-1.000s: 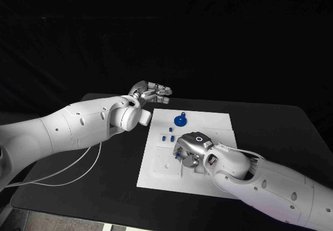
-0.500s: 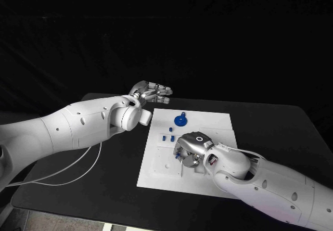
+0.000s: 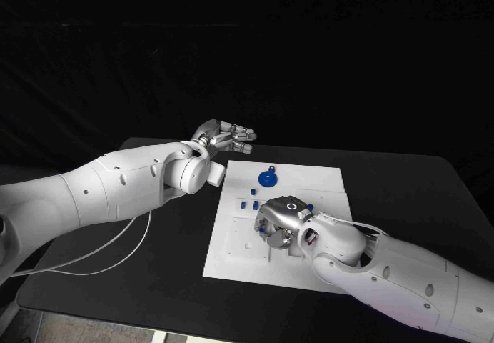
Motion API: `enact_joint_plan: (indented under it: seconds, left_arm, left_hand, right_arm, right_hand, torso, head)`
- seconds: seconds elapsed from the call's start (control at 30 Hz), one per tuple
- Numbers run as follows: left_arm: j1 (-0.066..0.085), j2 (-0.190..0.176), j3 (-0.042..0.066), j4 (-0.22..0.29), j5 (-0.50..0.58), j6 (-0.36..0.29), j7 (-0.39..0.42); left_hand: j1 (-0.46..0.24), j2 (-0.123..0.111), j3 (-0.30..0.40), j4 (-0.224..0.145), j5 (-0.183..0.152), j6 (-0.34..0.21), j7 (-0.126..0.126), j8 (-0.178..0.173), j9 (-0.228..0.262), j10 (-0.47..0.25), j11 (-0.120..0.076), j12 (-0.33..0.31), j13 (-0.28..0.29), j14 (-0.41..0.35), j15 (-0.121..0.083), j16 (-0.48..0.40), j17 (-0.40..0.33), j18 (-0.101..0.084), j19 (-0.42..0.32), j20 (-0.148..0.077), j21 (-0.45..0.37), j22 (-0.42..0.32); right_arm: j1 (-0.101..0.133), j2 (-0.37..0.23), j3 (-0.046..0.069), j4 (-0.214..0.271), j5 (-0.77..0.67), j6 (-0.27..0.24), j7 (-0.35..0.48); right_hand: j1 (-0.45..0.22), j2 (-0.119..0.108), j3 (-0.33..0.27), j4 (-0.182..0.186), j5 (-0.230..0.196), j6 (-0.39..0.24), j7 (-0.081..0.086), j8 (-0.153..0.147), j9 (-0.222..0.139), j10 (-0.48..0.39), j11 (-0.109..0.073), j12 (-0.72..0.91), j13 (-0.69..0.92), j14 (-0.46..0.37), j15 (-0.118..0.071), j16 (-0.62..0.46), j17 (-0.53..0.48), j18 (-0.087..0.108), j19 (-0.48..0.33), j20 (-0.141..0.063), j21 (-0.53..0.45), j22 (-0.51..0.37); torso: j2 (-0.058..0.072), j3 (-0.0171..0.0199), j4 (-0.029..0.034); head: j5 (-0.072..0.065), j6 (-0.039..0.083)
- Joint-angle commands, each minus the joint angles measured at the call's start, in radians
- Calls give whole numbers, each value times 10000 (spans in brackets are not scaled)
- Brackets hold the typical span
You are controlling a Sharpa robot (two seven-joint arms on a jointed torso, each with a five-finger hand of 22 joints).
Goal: Assemble the parts on the task board
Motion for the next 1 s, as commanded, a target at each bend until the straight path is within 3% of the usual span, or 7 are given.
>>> enact_joint_plan:
  seconds: [0.03, 0.33, 0.5, 0.63, 0.7, 0.77, 1.0]
  left_arm:
    - [16, 21, 11, 12, 47, 134, 36]
    - [16, 8, 11, 17, 47, 178, -13]
    - [16, 4, 11, 19, 47, 181, -22]
    - [16, 3, 11, 18, 47, 189, -33]
    - [16, -4, 11, 16, 47, 195, -45]
    - [16, -17, 11, 14, 47, 200, -58]
    - [16, -73, 11, 34, 47, 167, -41]
  left_hand:
    - [84, 1, -52, -7, -31, -51, -15, -23, -7, -69, 30, -10, -7, -53, 43, -65, 6, -101, 67, 13, 55, -10]
    - [87, 17, -88, 7, -27, -50, -16, -23, -7, -81, 36, -6, -6, -67, 49, -66, 7, -99, 79, 19, 62, -122]
    - [87, 17, -88, 7, -27, -50, -16, -23, -7, -81, 36, -6, -6, -67, 49, -66, 7, -99, 79, 19, 62, -122]
    - [76, 20, -112, 30, -38, -65, -12, -24, -7, -97, 39, -5, -6, -66, 51, -63, 9, -99, 90, 22, 62, -159]
    - [76, 20, -112, 30, -38, -65, -12, -24, -7, -97, 39, -5, -6, -66, 51, -63, 9, -99, 90, 22, 62, -159]
    - [62, 20, -122, 43, -40, -71, -14, -23, -7, -104, 40, -7, -6, -66, 52, -62, 10, -99, 93, 23, 61, -168]
    - [43, 28, -147, 75, -43, -79, -10, -24, -7, -139, 50, -5, -6, -58, 54, -55, 14, -97, 105, 27, 62, -193]
  right_arm:
    - [-35, 27, -71, -78, -33, 359, -83]
    - [-34, 2, -105, -153, 150, 320, -73]
    - [-34, -27, -109, -177, 361, 12, 2]
    - [-33, -103, -111, -122, 481, -373, -53]
    - [-33, -163, -111, -67, 520, -567, -103]
    - [-33, -246, -111, 15, 571, -770, -141]
    - [-10, -735, -49, 500, 976, -1228, -90]
  right_hand:
    - [-91, 83, -55, 84, 467, -171, 73, 64, -11, -106, -56, 33, -3, 13, -9, -19, -19, 160, 45, -18, -66, 22]
    - [-320, -107, -367, 233, 989, -565, 162, 54, -30, -532, 63, 27, -13, -5, 64, -31, -47, 218, 72, 60, -207, 46]
    - [-500, -468, -723, 383, 966, -1535, 404, 54, -61, -1664, 398, 36, -32, -4, 266, -83, -112, 330, 118, 238, -412, -76]
    - [-227, -528, -2014, 623, 906, -1850, 417, 62, -66, -2281, 535, 31, -37, 40, 364, -188, -278, 464, 295, 398, -787, -393]
    - [195, -441, -3545, 903, 1151, -2384, -54, 48, -77, -2598, 575, 26, -40, 66, 449, -227, -394, 553, 402, 471, -1004, -627]
    - [262, -526, -4225, 1281, 1303, -2363, 66, 54, -69, -2784, 631, 45, -28, 63, 475, -208, -435, 573, 409, 504, -1020, -724]
    - [684, -593, -4672, 1965, 1431, -2305, 188, 55, -69, -2645, 599, 36, -31, 56, 460, -131, -526, 571, 411, 502, -870, -1010]
  torso:
    - [-5, -8, -1]
    - [-3, 6, -19]
    - [-7, 13, -17]
    - [-3, 18, -6]
    - [-5, 15, -3]
    - [-8, 15, -9]
    - [-5, 3, -34]
  head:
    - [12, -18]
    - [21, -35]
    - [15, -19]
    - [3, -30]
    - [2, -38]
    - [4, -39]
    - [0, 10]
